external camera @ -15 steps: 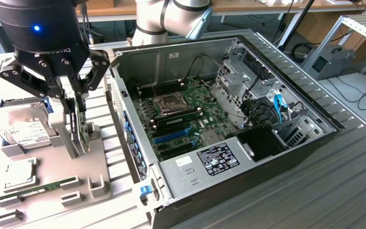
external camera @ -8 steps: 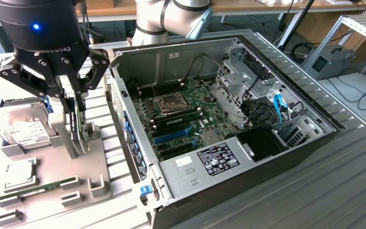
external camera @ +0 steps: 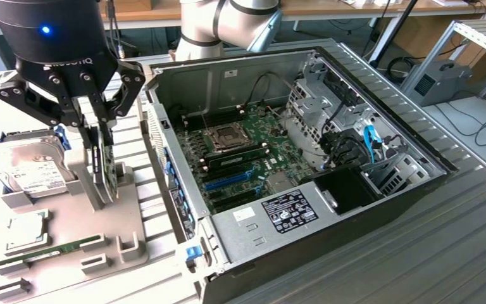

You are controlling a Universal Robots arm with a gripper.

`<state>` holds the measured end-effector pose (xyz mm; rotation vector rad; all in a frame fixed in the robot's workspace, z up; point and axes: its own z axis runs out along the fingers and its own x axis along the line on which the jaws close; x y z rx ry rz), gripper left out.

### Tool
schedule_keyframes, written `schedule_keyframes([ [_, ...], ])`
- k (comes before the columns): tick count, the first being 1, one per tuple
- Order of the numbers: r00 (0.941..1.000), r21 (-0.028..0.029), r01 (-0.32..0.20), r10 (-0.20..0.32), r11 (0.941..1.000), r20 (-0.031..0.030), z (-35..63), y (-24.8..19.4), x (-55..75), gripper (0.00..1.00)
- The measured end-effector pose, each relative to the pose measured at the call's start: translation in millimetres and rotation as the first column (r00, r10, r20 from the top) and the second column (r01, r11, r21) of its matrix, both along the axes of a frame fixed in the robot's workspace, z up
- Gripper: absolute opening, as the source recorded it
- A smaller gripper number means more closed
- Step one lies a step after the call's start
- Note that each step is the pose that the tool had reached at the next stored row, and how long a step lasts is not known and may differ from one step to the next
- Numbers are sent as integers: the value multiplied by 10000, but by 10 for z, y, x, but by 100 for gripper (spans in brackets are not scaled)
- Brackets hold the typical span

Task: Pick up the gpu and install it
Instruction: 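Pick up the gpu and move the gpu toward the slot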

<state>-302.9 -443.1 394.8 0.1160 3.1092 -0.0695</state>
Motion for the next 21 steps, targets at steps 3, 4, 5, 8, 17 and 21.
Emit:
schedule_keyframes([
  [3, 10000, 0, 0, 0, 10000, 0, 8, 0, 0, 26],
  [4, 10000, 0, 0, 0, 10000, 1, 12, 0, 0, 26],
  [5, 10000, 0, 0, 0, 10000, 0, 16, 0, 0, 26],
  [8, 10000, 0, 0, 0, 10000, 1, 25, 0, 0, 26],
  [17, 10000, -1, 0, 0, 10000, 1, 48, 0, 0, 26],
  [21, 10000, -2, 0, 0, 10000, 0, 54, 0, 0, 26],
])
